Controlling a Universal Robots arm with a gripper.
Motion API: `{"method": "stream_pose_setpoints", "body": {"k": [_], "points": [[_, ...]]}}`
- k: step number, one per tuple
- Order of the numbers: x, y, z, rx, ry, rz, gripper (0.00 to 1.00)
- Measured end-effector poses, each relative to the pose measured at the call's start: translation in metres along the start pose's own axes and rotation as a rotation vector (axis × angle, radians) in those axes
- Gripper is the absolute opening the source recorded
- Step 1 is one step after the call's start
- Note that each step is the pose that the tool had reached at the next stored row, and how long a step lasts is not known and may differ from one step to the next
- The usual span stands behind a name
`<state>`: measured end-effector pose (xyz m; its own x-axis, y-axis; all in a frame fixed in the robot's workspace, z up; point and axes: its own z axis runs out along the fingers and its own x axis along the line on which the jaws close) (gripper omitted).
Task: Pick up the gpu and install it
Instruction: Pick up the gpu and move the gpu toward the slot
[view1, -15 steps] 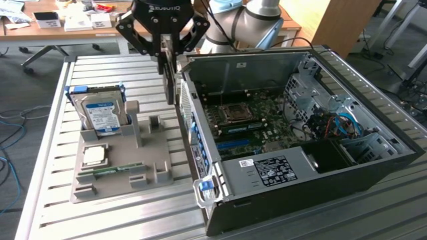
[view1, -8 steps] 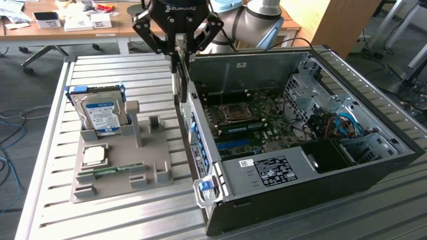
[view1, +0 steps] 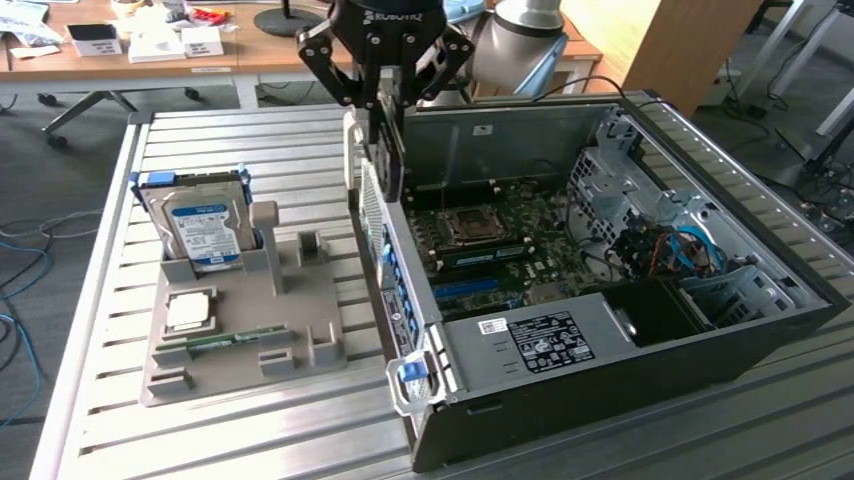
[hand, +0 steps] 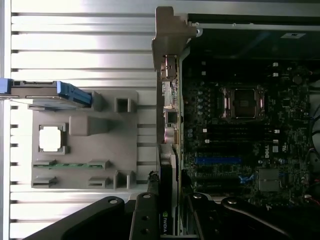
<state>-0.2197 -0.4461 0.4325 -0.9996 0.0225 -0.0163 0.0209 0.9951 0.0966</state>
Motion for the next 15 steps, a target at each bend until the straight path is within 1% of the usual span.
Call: {"method": "stream_pose_setpoints", "body": {"k": [5, 12, 15], "points": [[-0.014, 0.0003, 0.0002, -0.0009, 0.0, 0.0, 0.27], [-0.036, 0.0008, 0.0007, -0.0025, 0.0001, 0.0, 0.27], [-0.043, 0.0009, 0.0008, -0.0026, 0.0001, 0.0, 0.27]]}}
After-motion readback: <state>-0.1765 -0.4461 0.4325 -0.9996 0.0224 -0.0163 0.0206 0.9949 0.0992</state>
